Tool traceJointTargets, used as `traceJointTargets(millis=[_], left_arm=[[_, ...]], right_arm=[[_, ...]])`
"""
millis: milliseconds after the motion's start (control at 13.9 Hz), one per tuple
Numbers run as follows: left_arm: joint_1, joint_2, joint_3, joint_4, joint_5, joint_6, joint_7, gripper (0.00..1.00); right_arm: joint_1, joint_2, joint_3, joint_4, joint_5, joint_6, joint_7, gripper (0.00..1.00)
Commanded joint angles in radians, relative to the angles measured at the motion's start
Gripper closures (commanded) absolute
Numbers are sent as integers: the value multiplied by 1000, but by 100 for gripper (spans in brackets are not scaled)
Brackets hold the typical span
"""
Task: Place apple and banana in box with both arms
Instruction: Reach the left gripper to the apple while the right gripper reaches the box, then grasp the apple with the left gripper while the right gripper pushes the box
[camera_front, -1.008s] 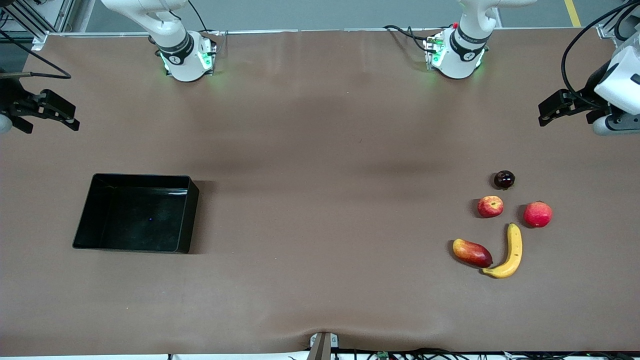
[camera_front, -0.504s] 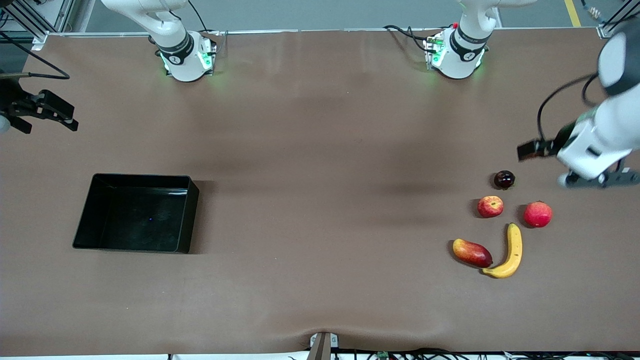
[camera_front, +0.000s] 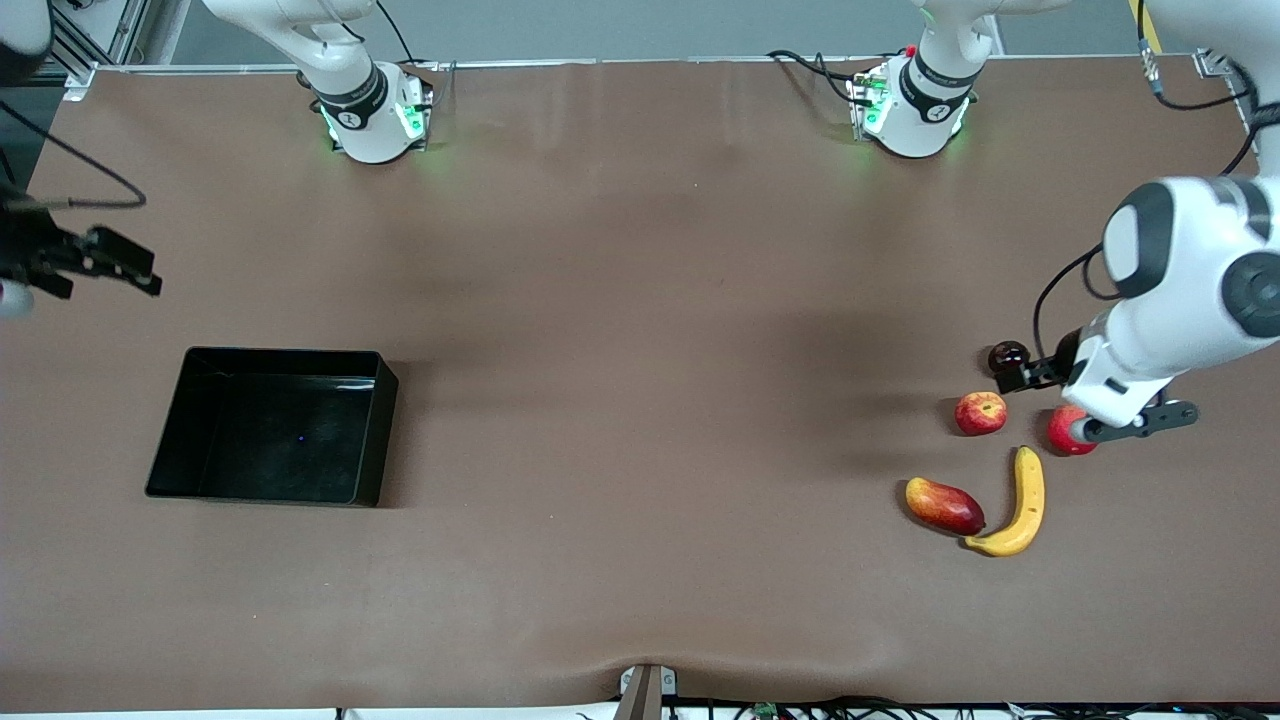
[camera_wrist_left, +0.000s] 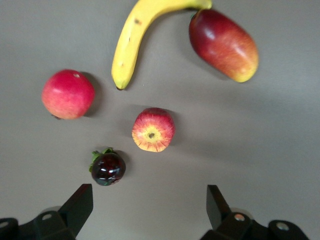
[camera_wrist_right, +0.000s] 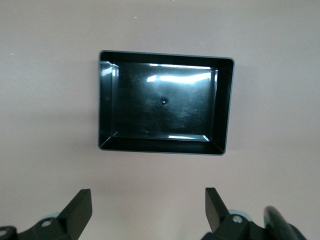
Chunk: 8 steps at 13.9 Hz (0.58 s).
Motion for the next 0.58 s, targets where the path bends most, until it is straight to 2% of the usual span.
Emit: traceJointTargets(millis=[0, 144, 360, 504], left_arm=[[1, 43, -3, -3, 10, 38, -42, 0], [4, 83, -3, -6, 9, 75, -77, 0], [18, 123, 0, -70, 10, 219, -88, 0], [32, 152, 0, -95, 13, 262, -87, 0]], right_arm=[[-38, 72, 7, 36, -20, 20, -16, 0], [-42, 138, 7, 36, -31, 46, -34, 0], [-83, 222, 7, 35, -25, 101, -110, 0], [-105, 265, 6, 35, -23, 147, -113, 0]])
